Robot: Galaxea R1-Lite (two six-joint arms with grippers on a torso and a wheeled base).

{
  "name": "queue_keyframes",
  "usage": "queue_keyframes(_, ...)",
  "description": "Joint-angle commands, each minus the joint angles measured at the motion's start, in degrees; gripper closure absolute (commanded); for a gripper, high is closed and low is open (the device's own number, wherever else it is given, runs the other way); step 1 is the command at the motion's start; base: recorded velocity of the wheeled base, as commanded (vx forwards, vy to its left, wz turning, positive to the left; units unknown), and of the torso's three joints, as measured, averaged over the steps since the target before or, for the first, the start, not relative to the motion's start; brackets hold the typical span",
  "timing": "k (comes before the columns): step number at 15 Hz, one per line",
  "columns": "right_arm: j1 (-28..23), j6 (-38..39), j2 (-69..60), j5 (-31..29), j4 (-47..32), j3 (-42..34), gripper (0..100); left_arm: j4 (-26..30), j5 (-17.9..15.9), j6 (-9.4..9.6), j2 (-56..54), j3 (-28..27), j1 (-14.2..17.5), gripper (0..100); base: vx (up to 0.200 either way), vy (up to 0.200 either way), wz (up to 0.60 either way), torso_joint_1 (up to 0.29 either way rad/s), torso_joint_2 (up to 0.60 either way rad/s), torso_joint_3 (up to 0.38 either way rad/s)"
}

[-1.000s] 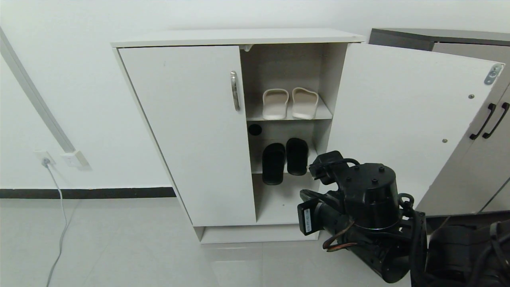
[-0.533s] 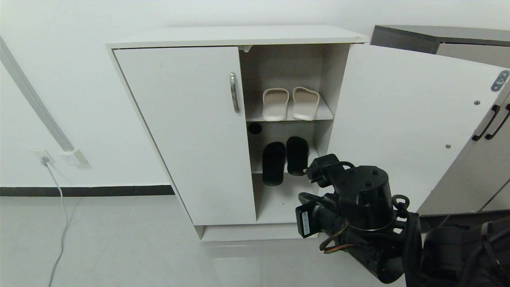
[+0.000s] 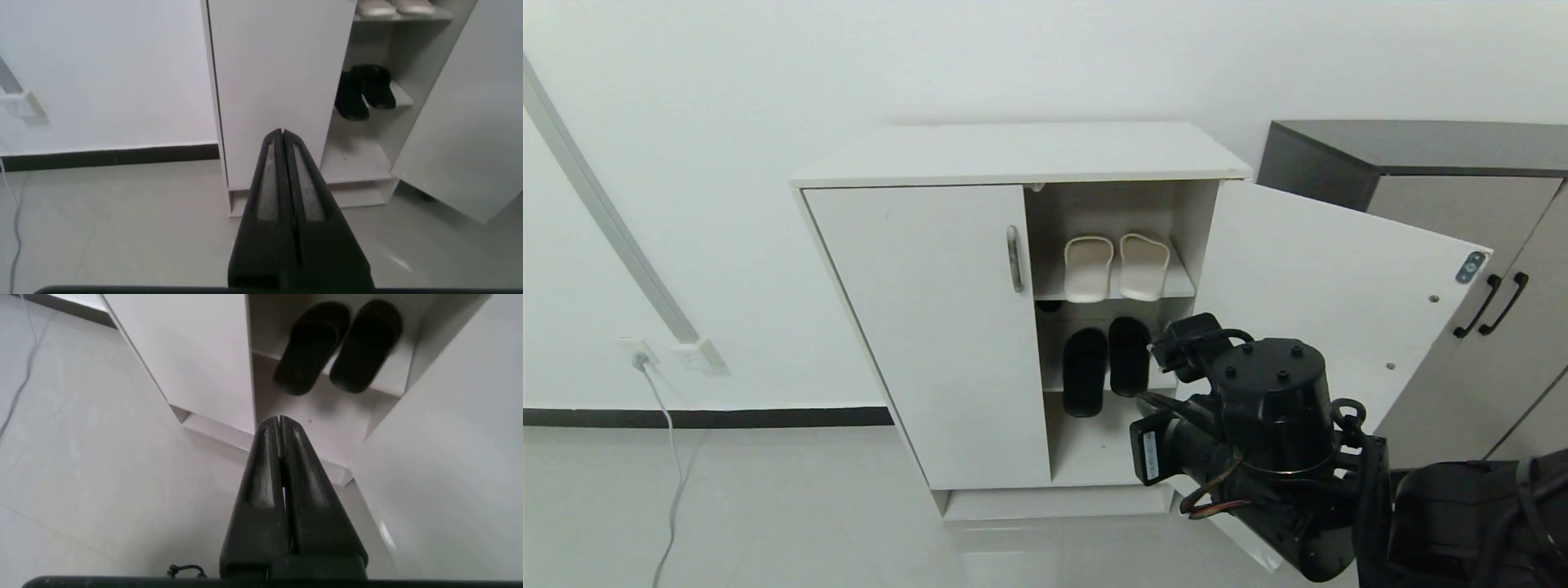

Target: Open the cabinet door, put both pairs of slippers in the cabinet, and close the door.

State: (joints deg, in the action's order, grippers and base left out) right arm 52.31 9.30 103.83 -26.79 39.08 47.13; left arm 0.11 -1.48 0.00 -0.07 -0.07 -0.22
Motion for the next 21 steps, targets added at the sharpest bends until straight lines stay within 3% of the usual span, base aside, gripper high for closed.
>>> queue_keyframes(1,0.0,0.0,0.1,0.0,0.0,0.0,100,0.0,0.0,0.0,0.1,0.0,0.0,100,0.0,0.0,0.0,0.134,-0.46,-0.33)
queue_keyframes(21,0.0,-0.1,0.5,-0.1,0.0,-0.1,100,0.0,0.0,0.09,0.1,0.0,0.0,100,0.0,0.0,0.0,0.205,-0.52,-0.323)
